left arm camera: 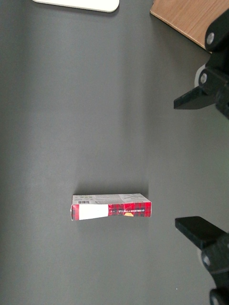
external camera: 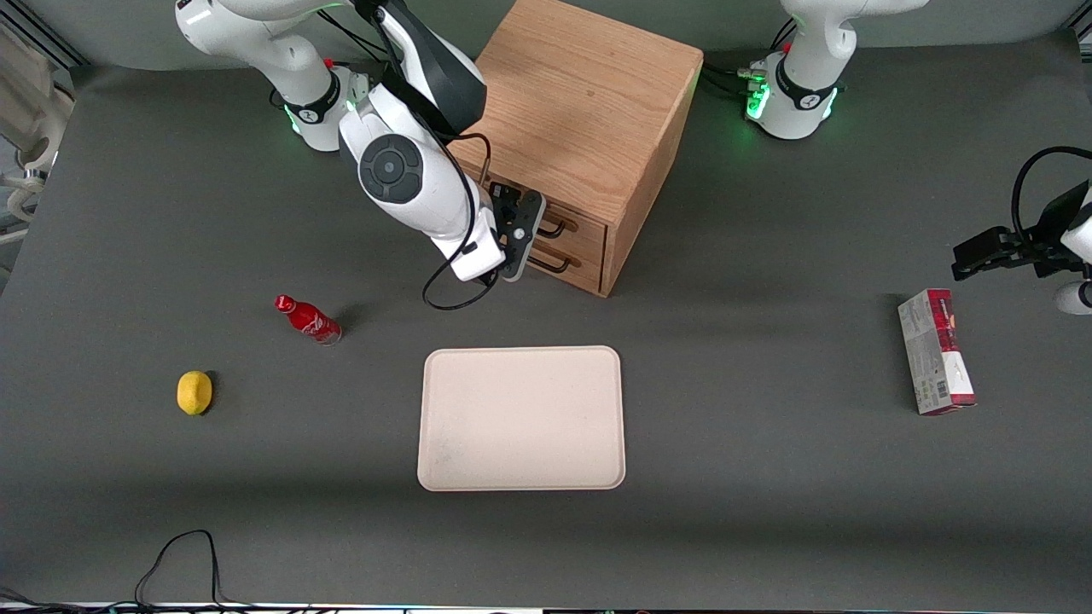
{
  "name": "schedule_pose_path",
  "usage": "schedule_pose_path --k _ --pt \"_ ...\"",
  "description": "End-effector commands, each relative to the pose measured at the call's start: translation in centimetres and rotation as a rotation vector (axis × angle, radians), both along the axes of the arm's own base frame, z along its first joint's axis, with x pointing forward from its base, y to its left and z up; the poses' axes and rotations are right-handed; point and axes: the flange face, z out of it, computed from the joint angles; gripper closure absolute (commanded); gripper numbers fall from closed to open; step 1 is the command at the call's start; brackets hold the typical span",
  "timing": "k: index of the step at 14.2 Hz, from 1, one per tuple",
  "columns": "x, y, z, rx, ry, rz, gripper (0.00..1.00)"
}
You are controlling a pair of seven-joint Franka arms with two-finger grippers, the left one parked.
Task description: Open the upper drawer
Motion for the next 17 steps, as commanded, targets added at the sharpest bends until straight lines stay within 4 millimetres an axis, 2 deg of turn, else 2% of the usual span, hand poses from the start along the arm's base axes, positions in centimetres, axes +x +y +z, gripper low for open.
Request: schedule_pose_path --k 1,7,17 --pt "-0.2 -0.2 -0.9 0.014 -0.023 0.010 0.00" --pt "0.3 -0.3 -2.2 0.009 -0.015 0.001 0.00" --pt "1.4 -0.9 -1.4 0.024 -0.038 0.015 0.00"
